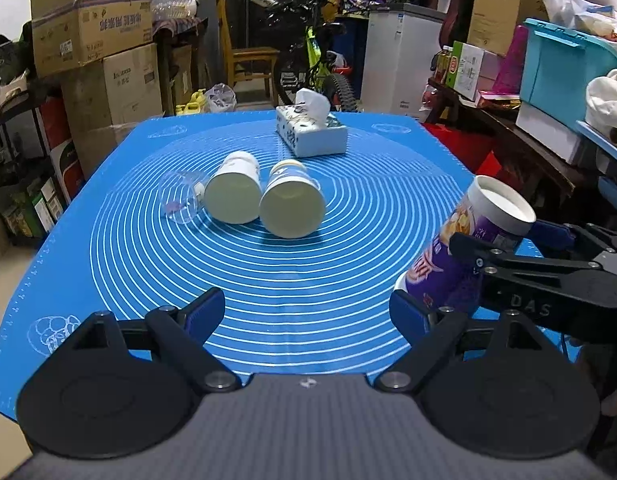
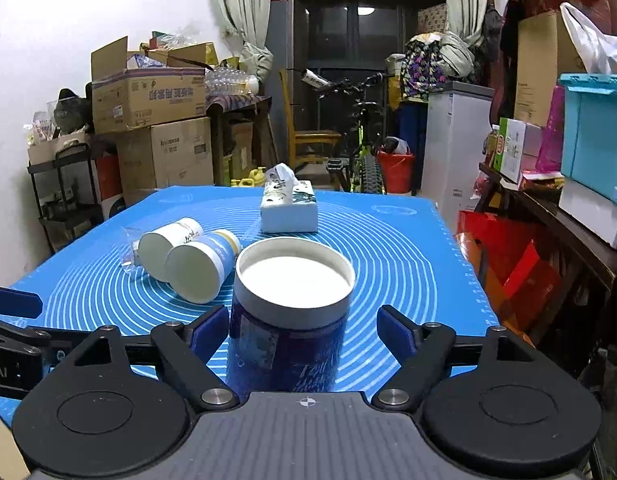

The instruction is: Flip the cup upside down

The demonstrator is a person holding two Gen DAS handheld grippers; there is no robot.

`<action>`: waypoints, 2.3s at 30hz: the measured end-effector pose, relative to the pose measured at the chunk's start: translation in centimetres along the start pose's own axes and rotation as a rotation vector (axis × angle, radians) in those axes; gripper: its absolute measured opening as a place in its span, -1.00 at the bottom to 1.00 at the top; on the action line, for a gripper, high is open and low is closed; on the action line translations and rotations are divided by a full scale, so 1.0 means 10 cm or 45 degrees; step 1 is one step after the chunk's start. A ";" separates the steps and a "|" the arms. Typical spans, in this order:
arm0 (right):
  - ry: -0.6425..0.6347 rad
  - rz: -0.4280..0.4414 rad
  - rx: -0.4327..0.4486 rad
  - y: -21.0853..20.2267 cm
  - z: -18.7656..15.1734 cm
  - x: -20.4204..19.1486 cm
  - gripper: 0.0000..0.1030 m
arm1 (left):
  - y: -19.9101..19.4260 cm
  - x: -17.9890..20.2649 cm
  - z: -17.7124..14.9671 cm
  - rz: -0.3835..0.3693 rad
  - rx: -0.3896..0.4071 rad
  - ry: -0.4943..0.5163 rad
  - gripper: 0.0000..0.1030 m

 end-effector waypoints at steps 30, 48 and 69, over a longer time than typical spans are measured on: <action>-0.019 0.039 -0.108 -1.00 -0.70 0.16 0.83 | -0.50 0.48 -0.59 -0.043 0.040 0.107 0.73; -0.037 0.034 -0.119 -1.02 -0.70 0.14 0.83 | -0.51 0.48 -0.68 -0.027 0.026 0.115 0.75; -0.035 0.035 -0.143 -0.95 -0.74 0.13 0.83 | -0.47 0.48 -0.68 -0.025 0.014 0.120 0.75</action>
Point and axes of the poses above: each gripper's, at about its wrist camera, not at the fingertips, and y roughly the way its jaws point, x to its right, z to its top, the point moved 10 cm from there along y, roughly the way its jaws point, and after that the axes turned 15 degrees about -x, right-handed, at the moved point
